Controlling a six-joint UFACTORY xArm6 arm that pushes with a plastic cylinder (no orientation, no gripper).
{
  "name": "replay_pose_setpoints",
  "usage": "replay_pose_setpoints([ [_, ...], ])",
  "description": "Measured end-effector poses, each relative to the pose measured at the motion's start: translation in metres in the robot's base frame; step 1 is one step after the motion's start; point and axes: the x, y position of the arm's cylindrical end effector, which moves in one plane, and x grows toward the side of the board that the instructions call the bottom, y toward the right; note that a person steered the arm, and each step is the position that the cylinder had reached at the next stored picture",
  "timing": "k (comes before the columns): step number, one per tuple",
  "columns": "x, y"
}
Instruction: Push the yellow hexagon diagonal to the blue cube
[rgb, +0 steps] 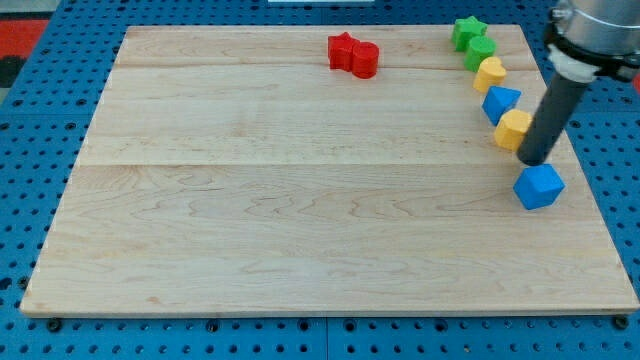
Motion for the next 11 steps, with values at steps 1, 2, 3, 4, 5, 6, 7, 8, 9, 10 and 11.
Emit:
replay_pose_setpoints([
  [1, 0.000, 0.025],
  [2, -0.007, 0.025],
  [3, -0.033, 0.025],
  [4, -0.036, 0.025],
  [5, -0.037, 0.025],
  [6, -0.048, 0.025],
  [7, -0.050, 0.018],
  [8, -0.050, 0.018],
  [9, -0.044, 0.018],
  [10, -0.044, 0.010],
  [11, -0.044, -0.034],
])
